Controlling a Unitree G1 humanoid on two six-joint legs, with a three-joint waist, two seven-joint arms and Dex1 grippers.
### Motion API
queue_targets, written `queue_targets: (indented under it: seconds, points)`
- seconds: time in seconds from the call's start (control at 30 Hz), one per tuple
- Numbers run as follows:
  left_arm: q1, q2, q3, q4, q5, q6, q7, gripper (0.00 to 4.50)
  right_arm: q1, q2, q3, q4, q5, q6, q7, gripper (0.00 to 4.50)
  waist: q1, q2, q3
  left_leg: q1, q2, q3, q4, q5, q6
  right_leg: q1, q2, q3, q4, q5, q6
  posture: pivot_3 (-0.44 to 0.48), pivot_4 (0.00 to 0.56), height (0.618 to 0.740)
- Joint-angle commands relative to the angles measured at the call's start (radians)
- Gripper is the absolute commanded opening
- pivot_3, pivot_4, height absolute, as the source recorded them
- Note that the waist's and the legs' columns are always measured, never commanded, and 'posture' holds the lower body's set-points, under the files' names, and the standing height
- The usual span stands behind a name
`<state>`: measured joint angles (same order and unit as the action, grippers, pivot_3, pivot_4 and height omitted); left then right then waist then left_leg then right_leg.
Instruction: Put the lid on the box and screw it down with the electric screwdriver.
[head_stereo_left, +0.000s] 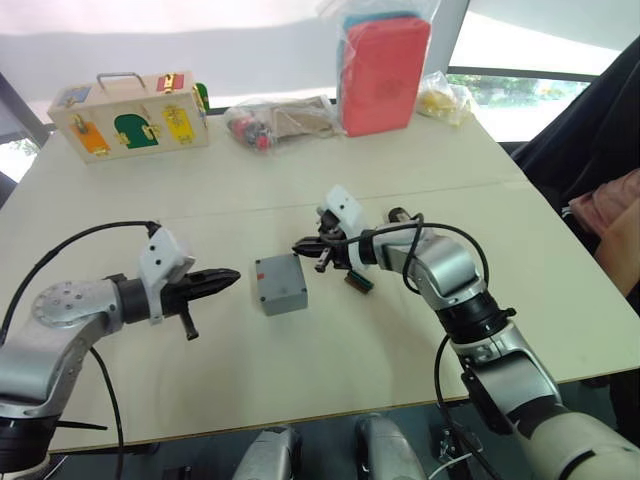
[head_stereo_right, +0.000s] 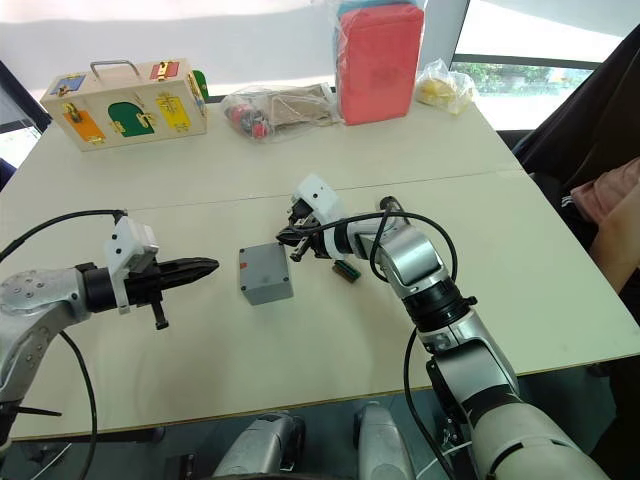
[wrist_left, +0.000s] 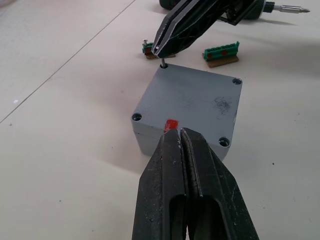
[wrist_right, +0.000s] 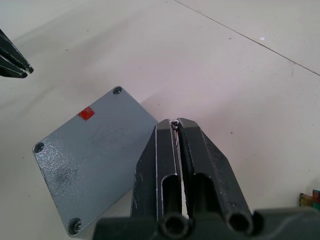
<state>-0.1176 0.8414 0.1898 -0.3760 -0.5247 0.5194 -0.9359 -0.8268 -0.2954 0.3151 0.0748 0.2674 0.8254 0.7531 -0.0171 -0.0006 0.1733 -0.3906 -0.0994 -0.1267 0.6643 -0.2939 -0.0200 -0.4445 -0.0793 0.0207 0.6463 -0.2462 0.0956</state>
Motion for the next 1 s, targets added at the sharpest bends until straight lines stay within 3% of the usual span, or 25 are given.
queue_targets:
  seconds: [0.03, 0.33, 0.43, 0.6, 0.73, 0.9, 1.0]
  points:
    - [-0.007, 0.006, 0.016, -0.025, -0.009, -0.004, 0.001, 0.00, 0.015, 0.006, 0.013, -0.023, -0.011, -0.017, 0.005, 0.04, 0.000, 0.000, 0.000, 0.000, 0.000, 0.000, 0.000, 0.000, 0.000, 0.000, 0.000, 0.000, 0.000, 0.000, 0.000, 0.000, 0.150, 0.740]
    - [0.000, 0.006, 0.020, -0.033, -0.012, 0.000, 0.006, 0.00, 0.038, 0.001, 0.034, -0.013, -0.038, -0.036, 0.022, 0.04, 0.000, 0.000, 0.000, 0.000, 0.000, 0.000, 0.000, 0.000, 0.000, 0.000, 0.000, 0.000, 0.000, 0.000, 0.000, 0.000, 0.150, 0.740]
    - [0.003, 0.006, 0.020, -0.037, -0.014, 0.001, 0.007, 0.00, 0.040, -0.007, 0.027, -0.035, -0.027, -0.029, 0.041, 0.83, 0.000, 0.000, 0.000, 0.000, 0.000, 0.000, 0.000, 0.000, 0.000, 0.000, 0.000, 0.000, 0.000, 0.000, 0.000, 0.000, 0.150, 0.740]
    - [-0.002, 0.006, 0.016, -0.035, -0.016, 0.001, 0.004, 0.00, 0.039, -0.047, 0.018, -0.120, -0.023, 0.001, 0.056, 2.96, 0.003, 0.000, 0.000, 0.000, 0.000, 0.000, 0.000, 0.000, 0.000, 0.000, 0.000, 0.000, 0.000, 0.000, 0.000, 0.000, 0.150, 0.740]
    - [-0.017, 0.000, 0.004, -0.037, -0.019, 0.001, 0.005, 0.00, 0.031, -0.113, -0.010, -0.210, -0.005, 0.050, 0.071, 4.34, 0.003, 0.000, 0.000, 0.000, 0.000, 0.000, 0.000, 0.000, 0.000, 0.000, 0.000, 0.000, 0.000, 0.000, 0.000, 0.000, 0.150, 0.740]
    - [-0.055, -0.007, -0.016, -0.041, -0.029, -0.001, -0.004, 0.00, -0.015, -0.243, -0.082, -0.271, 0.015, 0.180, 0.072, 4.48, 0.006, 0.000, 0.000, 0.000, 0.000, 0.000, 0.000, 0.000, 0.000, 0.001, -0.001, 0.000, -0.001, 0.000, 0.000, 0.000, 0.150, 0.740]
    - [-0.091, -0.011, -0.031, -0.033, -0.038, -0.008, -0.026, 0.00, -0.091, -0.412, -0.031, -0.220, -0.023, 0.313, 0.110, 4.48, 0.007, 0.000, 0.000, 0.000, 0.000, 0.000, 0.000, 0.000, 0.000, 0.000, -0.001, 0.000, 0.000, 0.000, 0.000, 0.000, 0.150, 0.740]
